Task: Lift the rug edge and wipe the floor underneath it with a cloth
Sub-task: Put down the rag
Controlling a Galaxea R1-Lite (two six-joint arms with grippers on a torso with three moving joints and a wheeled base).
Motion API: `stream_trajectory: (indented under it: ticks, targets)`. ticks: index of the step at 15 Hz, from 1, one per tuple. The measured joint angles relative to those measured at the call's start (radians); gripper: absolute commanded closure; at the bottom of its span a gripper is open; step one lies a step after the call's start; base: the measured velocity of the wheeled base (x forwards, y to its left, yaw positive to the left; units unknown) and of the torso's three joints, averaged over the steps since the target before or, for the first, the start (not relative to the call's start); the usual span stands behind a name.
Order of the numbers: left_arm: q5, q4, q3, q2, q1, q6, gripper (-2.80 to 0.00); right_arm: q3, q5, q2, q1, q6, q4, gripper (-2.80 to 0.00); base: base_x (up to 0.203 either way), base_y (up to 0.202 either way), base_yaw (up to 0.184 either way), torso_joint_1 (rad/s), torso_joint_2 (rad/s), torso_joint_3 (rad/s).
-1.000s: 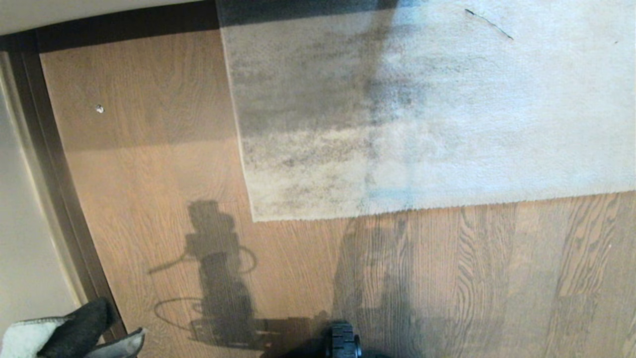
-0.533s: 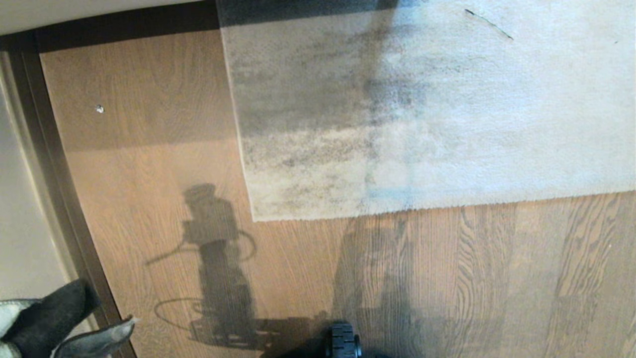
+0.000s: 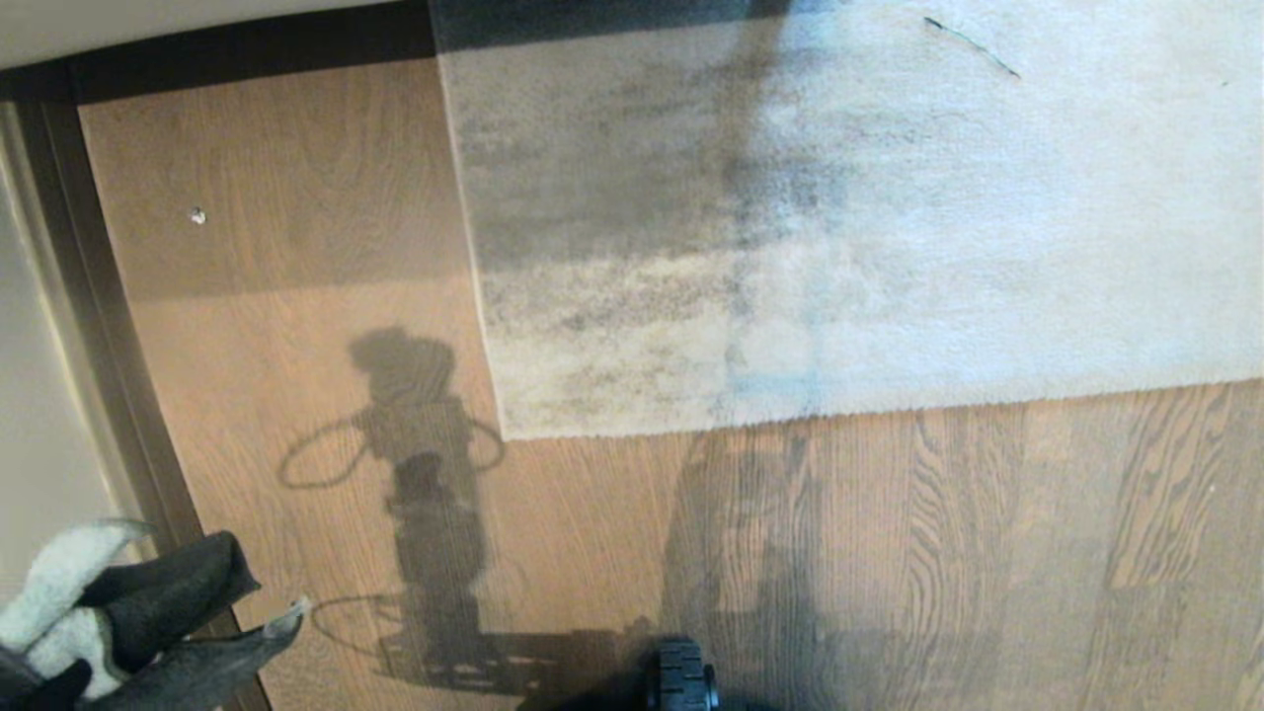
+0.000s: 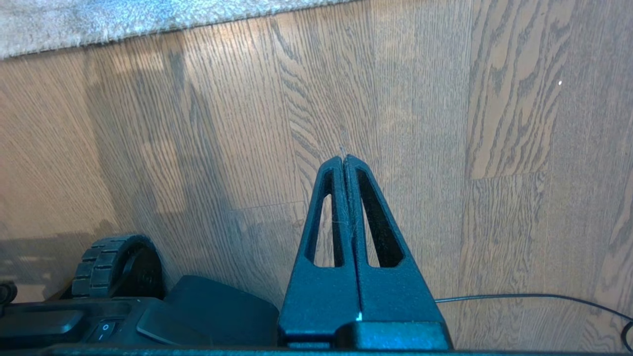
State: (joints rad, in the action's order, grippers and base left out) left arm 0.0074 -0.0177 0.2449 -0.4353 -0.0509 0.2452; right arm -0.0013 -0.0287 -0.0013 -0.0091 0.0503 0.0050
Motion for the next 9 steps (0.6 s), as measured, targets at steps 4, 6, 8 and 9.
stream_trajectory:
  ticks: [4, 6, 8, 9]
  targets:
    - [0.042, 0.000, 0.002, -0.165, -0.001, 0.105, 0.00, 0.000, 0.000, 0.000, 0.000, 0.000, 0.000, 0.00, 0.000, 0.000, 0.000, 0.000, 0.00, 0.000]
    - [0.055, 0.002, 0.005, -0.244, -0.001, 0.161, 0.00, 0.000, 0.000, 0.000, 0.000, 0.000, 0.000, 0.00, 0.000, 0.000, 0.000, 0.000, 0.00, 0.000]
    - [0.057, 0.013, 0.007, -0.311, -0.001, 0.185, 0.00, 0.000, 0.000, 0.000, 0.000, 0.000, -0.001, 0.00, 0.000, 0.000, 0.000, 0.000, 0.00, 0.000]
    - [0.057, 0.031, 0.008, -0.344, 0.000, 0.188, 0.00, 0.000, 0.000, 0.000, 0.000, 0.000, 0.000, 0.00, 0.000, 0.000, 0.000, 0.000, 0.00, 0.000]
